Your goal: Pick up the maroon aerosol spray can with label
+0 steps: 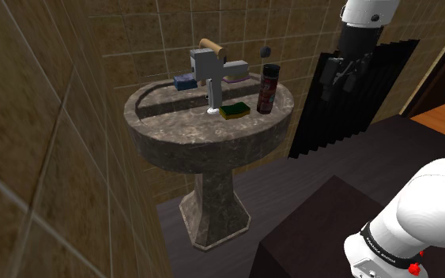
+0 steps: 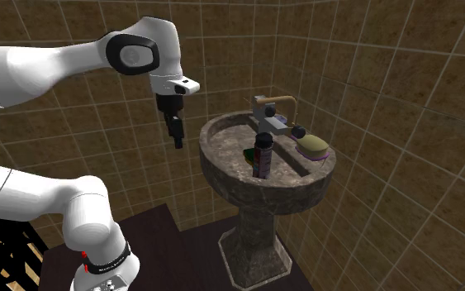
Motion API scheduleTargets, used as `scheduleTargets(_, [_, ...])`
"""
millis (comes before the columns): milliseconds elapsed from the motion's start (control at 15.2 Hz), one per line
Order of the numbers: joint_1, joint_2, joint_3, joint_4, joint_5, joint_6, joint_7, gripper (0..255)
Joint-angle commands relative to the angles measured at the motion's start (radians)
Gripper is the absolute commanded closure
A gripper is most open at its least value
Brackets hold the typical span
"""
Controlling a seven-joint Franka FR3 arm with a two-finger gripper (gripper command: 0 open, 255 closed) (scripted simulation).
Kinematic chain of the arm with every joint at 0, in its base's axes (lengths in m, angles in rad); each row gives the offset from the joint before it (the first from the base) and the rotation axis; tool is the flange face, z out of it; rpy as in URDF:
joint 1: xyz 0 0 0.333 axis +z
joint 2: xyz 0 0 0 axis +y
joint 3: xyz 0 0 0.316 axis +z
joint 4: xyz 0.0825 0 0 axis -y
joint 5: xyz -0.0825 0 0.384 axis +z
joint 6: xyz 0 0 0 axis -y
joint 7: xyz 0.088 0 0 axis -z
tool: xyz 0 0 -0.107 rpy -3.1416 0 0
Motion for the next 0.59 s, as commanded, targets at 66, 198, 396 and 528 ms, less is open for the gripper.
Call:
scheduleTargets(66, [0.0, 0.039, -0.013, 0.022, -0.004, 0.014, -0.018, 0])
scheduleTargets(198, [0.0, 0.117, -0.039, 0.071, -0.008, 0.037, -0.054, 0])
scheduleTargets(396, [0.002, 0.236, -0.075, 0.155, -0.009, 0.064, -0.108, 0])
scheduleTargets(528, [0.004, 0.317, -0.097, 0.218, -0.005, 0.075, -0.145, 0])
